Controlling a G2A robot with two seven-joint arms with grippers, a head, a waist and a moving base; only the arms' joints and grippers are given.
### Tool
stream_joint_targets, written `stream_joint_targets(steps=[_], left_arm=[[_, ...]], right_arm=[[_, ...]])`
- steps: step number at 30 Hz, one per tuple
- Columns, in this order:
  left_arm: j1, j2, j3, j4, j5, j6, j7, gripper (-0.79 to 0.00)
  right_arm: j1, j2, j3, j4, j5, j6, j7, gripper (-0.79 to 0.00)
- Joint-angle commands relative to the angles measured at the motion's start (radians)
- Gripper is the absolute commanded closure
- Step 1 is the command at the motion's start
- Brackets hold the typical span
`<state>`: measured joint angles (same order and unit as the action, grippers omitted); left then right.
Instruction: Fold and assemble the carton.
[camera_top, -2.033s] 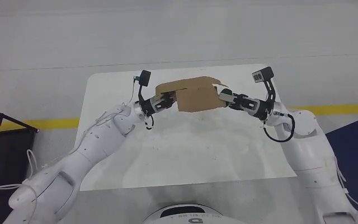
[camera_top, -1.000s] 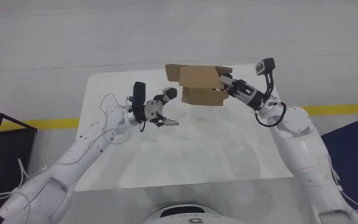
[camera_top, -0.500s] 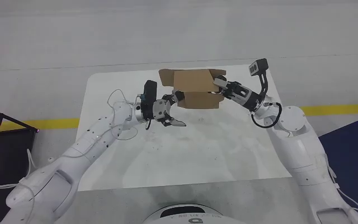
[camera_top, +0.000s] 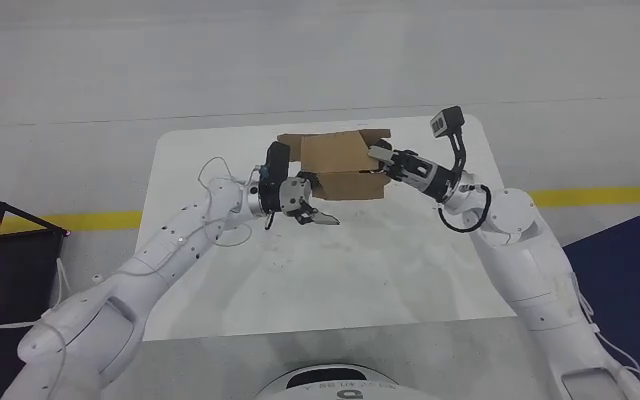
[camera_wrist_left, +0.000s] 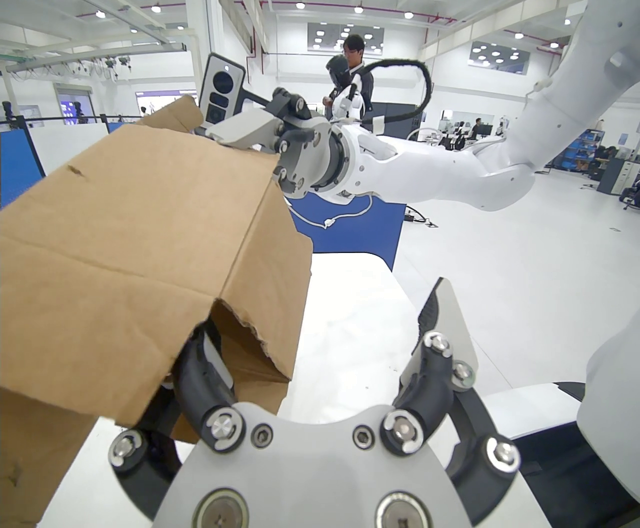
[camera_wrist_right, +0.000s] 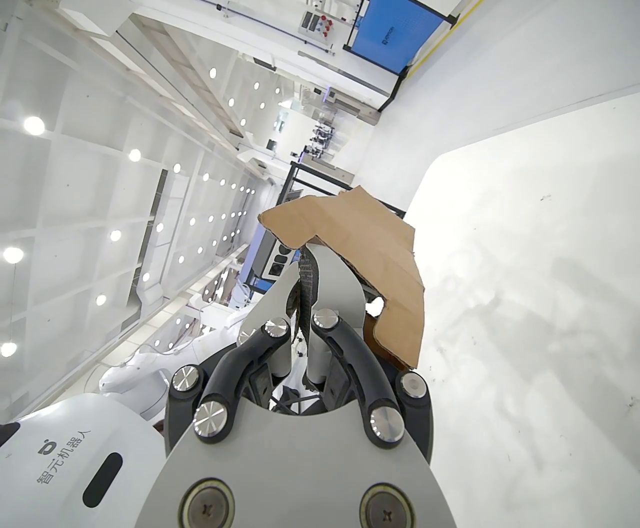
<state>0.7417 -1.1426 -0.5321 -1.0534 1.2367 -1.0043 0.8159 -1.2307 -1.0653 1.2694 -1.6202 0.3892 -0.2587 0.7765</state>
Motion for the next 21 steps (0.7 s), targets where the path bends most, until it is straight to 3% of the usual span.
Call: stream_joint_targets(steps=[1, 10, 12, 13, 14, 15, 16, 21], left_arm=[[-0.001, -0.003, 0.001, -0.001, 0.003, 0.008, 0.008, -0.542], [0.002, -0.009, 0.006, 0.010, 0.008, 0.038, 0.038, -0.046], [0.002, -0.010, 0.008, 0.010, 0.008, 0.038, 0.038, 0.000], [0.001, -0.010, 0.009, 0.012, 0.009, 0.038, 0.038, 0.000], [0.001, -0.011, 0.009, 0.013, 0.009, 0.038, 0.038, 0.000], [0.000, -0.011, 0.009, 0.015, 0.010, 0.040, 0.040, 0.000], [0.000, -0.011, 0.009, 0.018, 0.013, 0.042, 0.042, 0.000], [0.003, -0.007, -0.006, 0.035, 0.018, 0.080, 0.080, 0.000]], right_arm=[[0.005, -0.001, -0.005, 0.005, -0.016, 0.007, -0.010, 0.000], [0.015, -0.008, -0.025, 0.012, -0.045, 0.020, -0.043, 0.000], [0.016, -0.009, -0.026, 0.011, -0.048, 0.024, -0.046, 0.000], [0.016, -0.009, -0.027, 0.010, -0.049, 0.025, -0.046, -0.074], [0.016, -0.009, -0.028, 0.007, -0.051, 0.024, -0.043, -0.329], [0.015, -0.009, -0.028, 0.004, -0.054, 0.023, -0.038, -0.683], [0.013, -0.009, -0.027, 0.001, -0.056, 0.021, -0.035, -0.785], [-0.019, 0.000, 0.034, -0.016, -0.043, -0.018, -0.026, -0.785]])
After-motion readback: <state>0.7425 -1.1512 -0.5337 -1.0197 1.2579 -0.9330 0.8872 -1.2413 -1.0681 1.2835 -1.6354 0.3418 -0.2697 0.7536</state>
